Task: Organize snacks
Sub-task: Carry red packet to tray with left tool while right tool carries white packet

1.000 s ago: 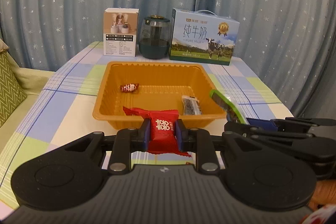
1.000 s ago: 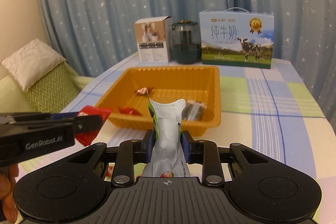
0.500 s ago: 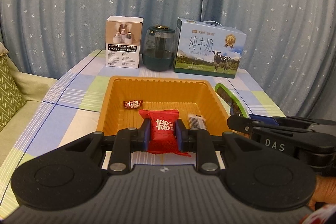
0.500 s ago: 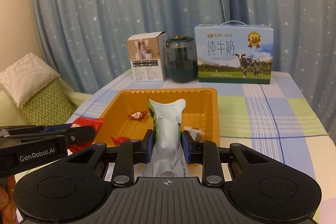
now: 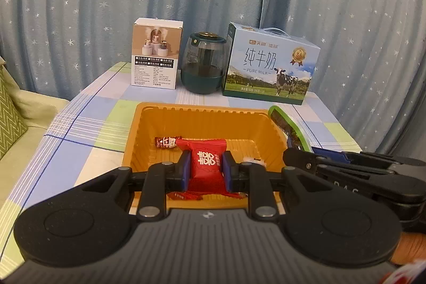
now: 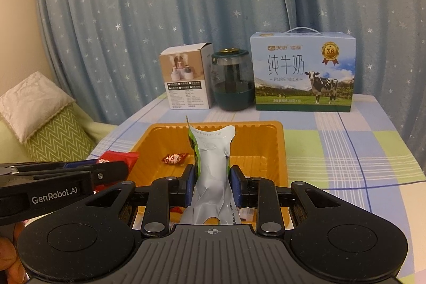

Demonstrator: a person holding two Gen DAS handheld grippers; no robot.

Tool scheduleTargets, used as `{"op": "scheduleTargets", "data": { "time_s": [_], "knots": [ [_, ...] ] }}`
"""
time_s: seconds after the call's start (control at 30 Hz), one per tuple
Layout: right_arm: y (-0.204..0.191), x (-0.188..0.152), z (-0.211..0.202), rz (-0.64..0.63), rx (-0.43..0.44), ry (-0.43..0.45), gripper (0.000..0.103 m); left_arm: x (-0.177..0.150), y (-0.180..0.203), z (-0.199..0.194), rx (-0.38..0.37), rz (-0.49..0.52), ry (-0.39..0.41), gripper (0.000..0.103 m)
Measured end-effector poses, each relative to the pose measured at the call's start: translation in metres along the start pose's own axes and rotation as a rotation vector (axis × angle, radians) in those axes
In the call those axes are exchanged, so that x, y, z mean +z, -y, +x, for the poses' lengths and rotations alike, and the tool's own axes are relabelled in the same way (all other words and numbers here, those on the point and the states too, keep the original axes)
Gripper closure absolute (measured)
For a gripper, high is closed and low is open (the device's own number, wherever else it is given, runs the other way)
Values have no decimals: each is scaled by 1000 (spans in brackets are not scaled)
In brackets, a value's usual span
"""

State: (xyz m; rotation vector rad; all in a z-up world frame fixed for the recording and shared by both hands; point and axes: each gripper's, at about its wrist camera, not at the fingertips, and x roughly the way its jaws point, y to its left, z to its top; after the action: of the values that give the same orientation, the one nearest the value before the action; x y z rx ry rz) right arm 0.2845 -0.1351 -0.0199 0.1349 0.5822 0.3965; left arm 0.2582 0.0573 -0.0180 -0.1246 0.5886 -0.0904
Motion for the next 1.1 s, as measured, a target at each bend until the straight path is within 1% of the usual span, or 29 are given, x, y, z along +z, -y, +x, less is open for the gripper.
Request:
{"op": "scheduleTargets", "data": {
  "time_s": [0.33,0.6,0.77,1.1],
  "knots": [
    [8,10,27,20,-10,-10,74,18,-15,24,-3,-28,-4,81],
    [17,13,54,35,-19,-40,74,23,-21,47,1,-37,-18,81],
    [23,8,70,52,-22,-74,74,23,-21,63,-4,-36,-32,81],
    [28,6,76,77,-19,-83,74,22,-23,77,-8,-46,-43,81]
  ]
}}
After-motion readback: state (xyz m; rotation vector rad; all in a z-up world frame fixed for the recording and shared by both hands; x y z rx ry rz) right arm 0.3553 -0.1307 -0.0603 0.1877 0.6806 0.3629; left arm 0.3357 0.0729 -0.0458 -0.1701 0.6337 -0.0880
